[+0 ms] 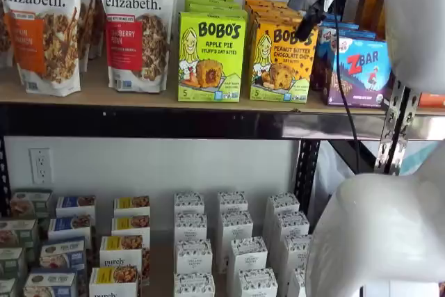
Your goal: Pick up the orange box on the top shelf, the fifth box from the left
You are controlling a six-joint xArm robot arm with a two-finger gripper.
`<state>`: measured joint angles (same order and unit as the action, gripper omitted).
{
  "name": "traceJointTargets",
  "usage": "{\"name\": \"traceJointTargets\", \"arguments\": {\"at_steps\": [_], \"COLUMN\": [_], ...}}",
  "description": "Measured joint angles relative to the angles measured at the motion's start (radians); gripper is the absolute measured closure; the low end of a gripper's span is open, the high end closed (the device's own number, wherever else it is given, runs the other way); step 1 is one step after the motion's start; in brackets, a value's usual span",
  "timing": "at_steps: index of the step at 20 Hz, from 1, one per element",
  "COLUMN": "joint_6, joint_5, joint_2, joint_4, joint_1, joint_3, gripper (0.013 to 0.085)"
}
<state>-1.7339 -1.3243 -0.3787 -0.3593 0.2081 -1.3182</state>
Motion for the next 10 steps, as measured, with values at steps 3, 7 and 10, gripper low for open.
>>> {"name": "traceJointTargets", "arguments": {"at_steps": [3,7,10], "joint_6": [-0.015,-0.028,-0.029], "joint_5": [0.003,-0.008,-0.018], "joint_2": [0.008,0.026,0.044], "joint_4": [0.012,0.014,0.017], "joint_1": [0.009,0.019,0.02], "joint_3": [0.004,-0.005,-0.024], "gripper": [0.013,0.013,0.013]}}
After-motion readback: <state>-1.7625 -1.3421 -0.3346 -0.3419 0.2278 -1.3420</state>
